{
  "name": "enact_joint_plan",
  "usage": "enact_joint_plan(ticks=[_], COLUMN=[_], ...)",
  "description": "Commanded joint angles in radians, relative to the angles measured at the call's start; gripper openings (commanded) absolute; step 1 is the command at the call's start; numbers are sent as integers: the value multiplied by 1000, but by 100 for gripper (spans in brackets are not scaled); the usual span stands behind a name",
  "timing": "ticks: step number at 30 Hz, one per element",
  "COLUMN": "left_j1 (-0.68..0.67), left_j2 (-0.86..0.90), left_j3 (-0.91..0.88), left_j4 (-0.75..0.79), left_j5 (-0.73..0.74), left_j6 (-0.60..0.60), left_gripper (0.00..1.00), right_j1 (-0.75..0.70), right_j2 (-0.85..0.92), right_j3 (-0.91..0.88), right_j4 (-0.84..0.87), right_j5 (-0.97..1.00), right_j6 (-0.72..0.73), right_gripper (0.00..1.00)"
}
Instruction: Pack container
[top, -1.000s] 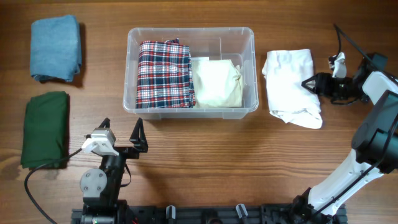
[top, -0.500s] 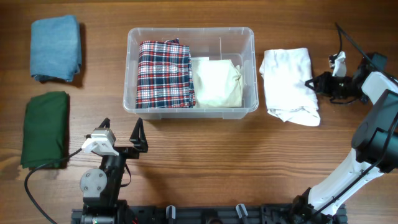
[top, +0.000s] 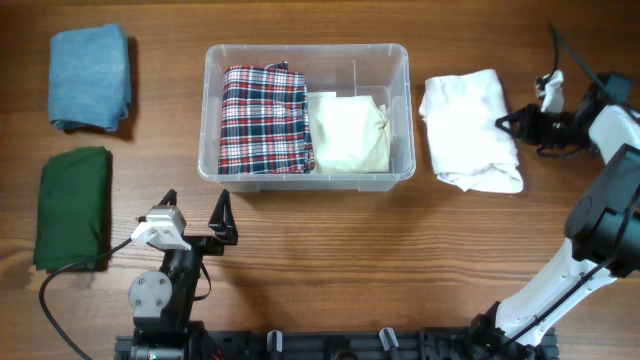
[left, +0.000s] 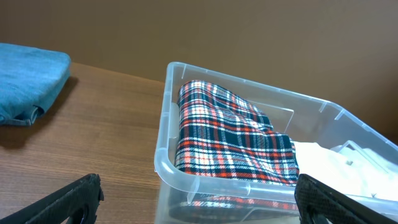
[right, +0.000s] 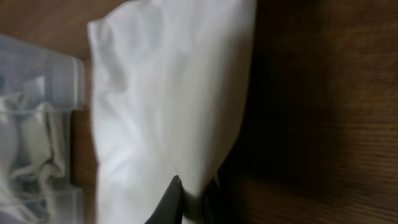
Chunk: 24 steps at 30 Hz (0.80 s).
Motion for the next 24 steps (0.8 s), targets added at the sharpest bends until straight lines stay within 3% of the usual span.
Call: enact_joint_plan(ticks=[1,16,24], left_j1=[8,8,8], left_j2=[-6,-6,-6], left_j3=[-6,-6,-6], left_j4=[-1,-1,-1], left_j5=[4,4,4], left_j6=[6,5,6], left_gripper=[100,100,100], right_j1=[4,73,140], right_j2=[-14,-16,-26], right_j3=[134,478,667], right_j4=[-78,-373,-478], right_j5=[27,266,291], right_j6=[-6,13,37], right_gripper=[4,4,4])
